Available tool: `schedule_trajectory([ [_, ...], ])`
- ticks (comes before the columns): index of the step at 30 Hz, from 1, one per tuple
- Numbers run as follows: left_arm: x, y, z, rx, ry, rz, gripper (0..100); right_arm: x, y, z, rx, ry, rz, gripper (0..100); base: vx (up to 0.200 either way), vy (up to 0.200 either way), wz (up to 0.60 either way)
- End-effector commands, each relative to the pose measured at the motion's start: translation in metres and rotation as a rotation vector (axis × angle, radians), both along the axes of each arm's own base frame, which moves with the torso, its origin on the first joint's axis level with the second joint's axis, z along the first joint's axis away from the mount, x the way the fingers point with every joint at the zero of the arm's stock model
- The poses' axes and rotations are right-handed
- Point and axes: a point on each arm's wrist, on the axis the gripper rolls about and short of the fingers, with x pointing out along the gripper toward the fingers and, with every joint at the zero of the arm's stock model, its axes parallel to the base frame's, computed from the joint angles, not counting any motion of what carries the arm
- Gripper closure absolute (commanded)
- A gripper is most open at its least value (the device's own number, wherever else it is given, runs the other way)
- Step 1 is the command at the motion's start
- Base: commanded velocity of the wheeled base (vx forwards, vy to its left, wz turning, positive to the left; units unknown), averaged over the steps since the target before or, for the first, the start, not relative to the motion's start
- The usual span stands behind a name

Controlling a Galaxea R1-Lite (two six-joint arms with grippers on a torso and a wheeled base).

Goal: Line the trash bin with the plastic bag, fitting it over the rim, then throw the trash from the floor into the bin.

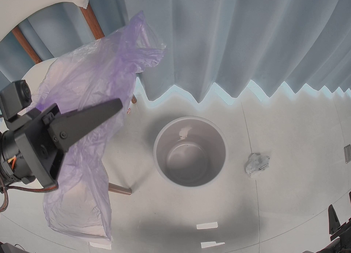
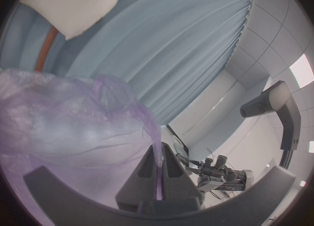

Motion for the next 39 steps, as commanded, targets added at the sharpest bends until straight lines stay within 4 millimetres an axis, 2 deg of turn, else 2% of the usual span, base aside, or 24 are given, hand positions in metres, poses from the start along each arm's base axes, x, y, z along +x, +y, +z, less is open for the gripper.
schedule_trajectory([
  [1, -0.009, -0.017, -0.018, 0.052, 0.058, -0.167, 100, 0.0, 0.0, -0.005, -0.001, 0.0, -0.001, 0, 0.0, 0.0, 0.0],
  [5, -0.01, -0.026, -0.031, 0.087, 0.099, -0.222, 100, 0.0, 0.0, -0.005, -0.001, 0.0, -0.001, 0, 0.0, 0.0, 0.0],
  [14, -0.026, -0.029, -0.044, 0.134, 0.115, -0.407, 100, 0.0, 0.0, -0.005, -0.001, 0.0, -0.001, 0, 0.0, 0.0, 0.0],
  [24, -0.053, -0.018, -0.057, 0.171, 0.097, -0.675, 100, 0.0, 0.0, -0.005, -0.001, 0.0, -0.001, 0, 0.0, 0.0, 0.0],
  [30, -0.052, -0.018, -0.059, 0.177, 0.104, -0.683, 100, 0.0, 0.0, -0.005, -0.001, 0.0, -0.001, 0, 0.0, 0.0, 0.0],
  [39, -0.071, -0.009, -0.073, 0.205, 0.047, -0.84, 100, 0.0, 0.0, -0.005, -0.001, 0.0, -0.001, 0, 0.0, 0.0, 0.0],
])
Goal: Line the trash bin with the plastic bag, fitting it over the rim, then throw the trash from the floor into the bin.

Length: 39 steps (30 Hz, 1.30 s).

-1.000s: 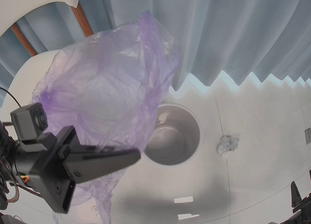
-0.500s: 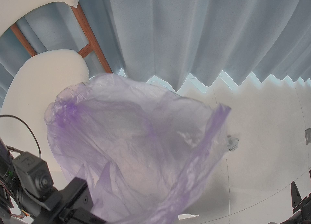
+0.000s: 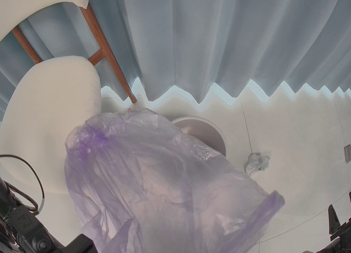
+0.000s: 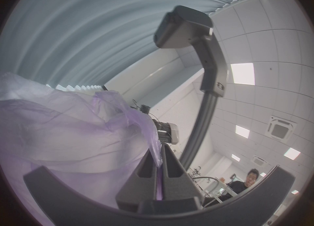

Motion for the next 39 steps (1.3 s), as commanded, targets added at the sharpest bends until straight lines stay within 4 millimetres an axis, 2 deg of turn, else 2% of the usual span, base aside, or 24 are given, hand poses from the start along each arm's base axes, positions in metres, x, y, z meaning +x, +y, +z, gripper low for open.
schedule_trajectory([
  [1, -0.009, 0.007, -0.006, 0.0, -0.01, -0.078, 100, 0.0, 0.0, -0.005, -0.001, 0.0, 0.0, 0, 0.0, 0.0, 0.0],
  [7, -0.011, 0.01, -0.008, 0.003, -0.007, -0.12, 100, 0.0, 0.0, -0.005, -0.001, 0.0, 0.0, 0, 0.0, 0.0, 0.0],
  [18, -0.006, 0.007, -0.002, -0.025, -0.033, -0.089, 100, 0.0, 0.0, -0.005, -0.001, 0.0, 0.0, 0, 0.0, 0.0, 0.0],
  [21, 0.011, 0.001, 0.012, -0.052, -0.047, 0.13, 100, 0.0, 0.0, -0.005, -0.001, 0.0, 0.0, 0, 0.0, 0.0, 0.0],
  [27, 0.041, -0.008, 0.017, -0.046, -0.031, 0.416, 100, 0.0, 0.0, -0.005, -0.001, 0.0, 0.0, 0, 0.0, 0.0, 0.0],
  [30, 0.05, -0.009, 0.014, -0.029, -0.019, 0.472, 100, 0.0, 0.0, -0.005, -0.001, 0.0, 0.0, 0, 0.0, 0.0, 0.0],
  [31, 0.061, -0.009, 0.012, -0.025, -0.017, 0.523, 100, 0.0, 0.0, -0.005, -0.001, 0.0, 0.0, 0, 0.0, 0.0, 0.0],
  [33, 0.068, -0.01, 0.009, -0.03, -0.018, 0.547, 100, 0.0, 0.0, -0.005, -0.001, 0.0, 0.0, 0, 0.0, 0.0, 0.0],
  [39, 0.079, -0.016, 0.001, -0.031, -0.013, 0.636, 100, 0.0, 0.0, -0.005, -0.001, 0.0, 0.0, 0, 0.0, 0.0, 0.0],
])
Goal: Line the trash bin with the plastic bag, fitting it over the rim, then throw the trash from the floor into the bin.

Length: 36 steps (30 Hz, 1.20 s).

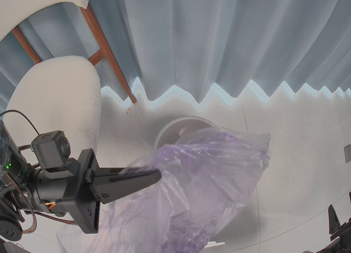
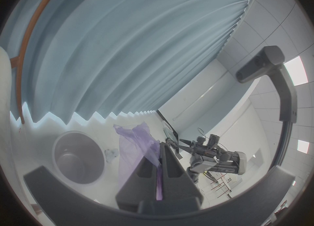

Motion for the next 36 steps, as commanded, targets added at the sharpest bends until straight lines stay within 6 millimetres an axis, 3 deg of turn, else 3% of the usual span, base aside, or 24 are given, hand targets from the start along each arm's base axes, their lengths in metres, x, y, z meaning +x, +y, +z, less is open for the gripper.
schedule_trajectory([
  [1, 0.016, -0.009, -0.012, 0.024, 0.039, 0.04, 100, 0.0, 0.0, -0.005, -0.001, -0.001, 0.0, 0, 0.0, 0.0, 0.0],
  [12, 0.026, -0.018, 0.0, -0.104, -0.023, 0.129, 100, 0.0, 0.0, -0.005, -0.001, -0.001, 0.0, 0, 0.0, 0.0, 0.0],
  [24, 0.04, -0.027, -0.015, -0.097, -0.012, 0.213, 100, 0.0, 0.0, -0.005, -0.001, -0.001, 0.0, 0, 0.0, 0.0, 0.0],
  [29, 0.041, -0.033, -0.002, -0.22, -0.124, 0.196, 100, 0.0, 0.0, -0.005, -0.001, -0.001, 0.0, 0, 0.0, 0.0, 0.0],
  [36, 0.039, -0.037, 0.008, -0.261, -0.151, 0.202, 100, 0.0, 0.0, -0.005, -0.001, -0.001, 0.0, 0, 0.0, 0.0, 0.0],
])
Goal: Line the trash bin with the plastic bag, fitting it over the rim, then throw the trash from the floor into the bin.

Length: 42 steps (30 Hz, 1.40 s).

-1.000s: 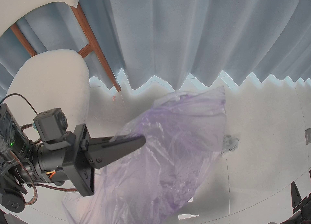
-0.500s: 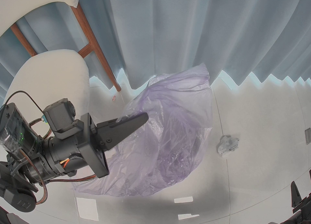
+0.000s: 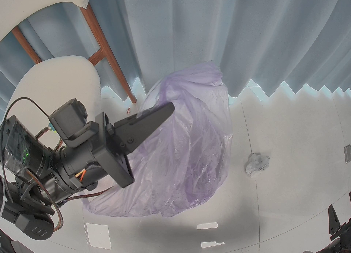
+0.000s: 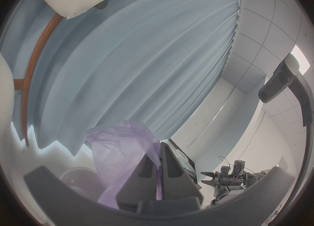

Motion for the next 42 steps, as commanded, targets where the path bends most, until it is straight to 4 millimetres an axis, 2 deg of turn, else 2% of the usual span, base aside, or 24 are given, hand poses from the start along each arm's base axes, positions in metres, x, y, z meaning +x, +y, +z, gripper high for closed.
schedule_trajectory([
  [1, 0.002, -0.004, 0.004, -0.013, -0.011, -0.003, 100, 0.0, 0.0, -0.005, 0.0, 0.0, 0.0, 0, 0.0, 0.0, 0.0],
  [9, -0.004, 0.005, 0.023, -0.062, -0.074, 0.011, 100, 0.0, 0.0, -0.005, 0.0, 0.0, 0.0, 0, 0.0, 0.0, 0.0],
  [14, -0.002, 0.009, 0.025, -0.064, -0.08, 0.029, 100, 0.0, 0.0, -0.005, 0.0, 0.0, 0.0, 0, 0.0, 0.0, 0.0],
  [22, -0.009, 0.018, 0.029, -0.028, -0.038, 0.041, 100, 0.0, 0.0, -0.005, 0.0, 0.0, 0.0, 0, 0.0, 0.0, 0.0],
  [27, -0.007, 0.017, 0.017, 0.018, 0.02, 0.043, 100, 0.0, 0.0, -0.005, 0.0, 0.0, 0.0, 0, 0.0, 0.0, 0.0],
  [35, 0.012, 0.004, -0.029, 0.161, 0.112, 0.057, 100, 0.0, 0.0, -0.005, 0.0, 0.0, 0.0, 0, 0.0, 0.0, 0.0],
  [42, 0.021, -0.003, -0.04, 0.146, 0.086, 0.056, 100, 0.0, 0.0, -0.005, 0.0, 0.0, 0.0, 0, 0.0, 0.0, 0.0],
])
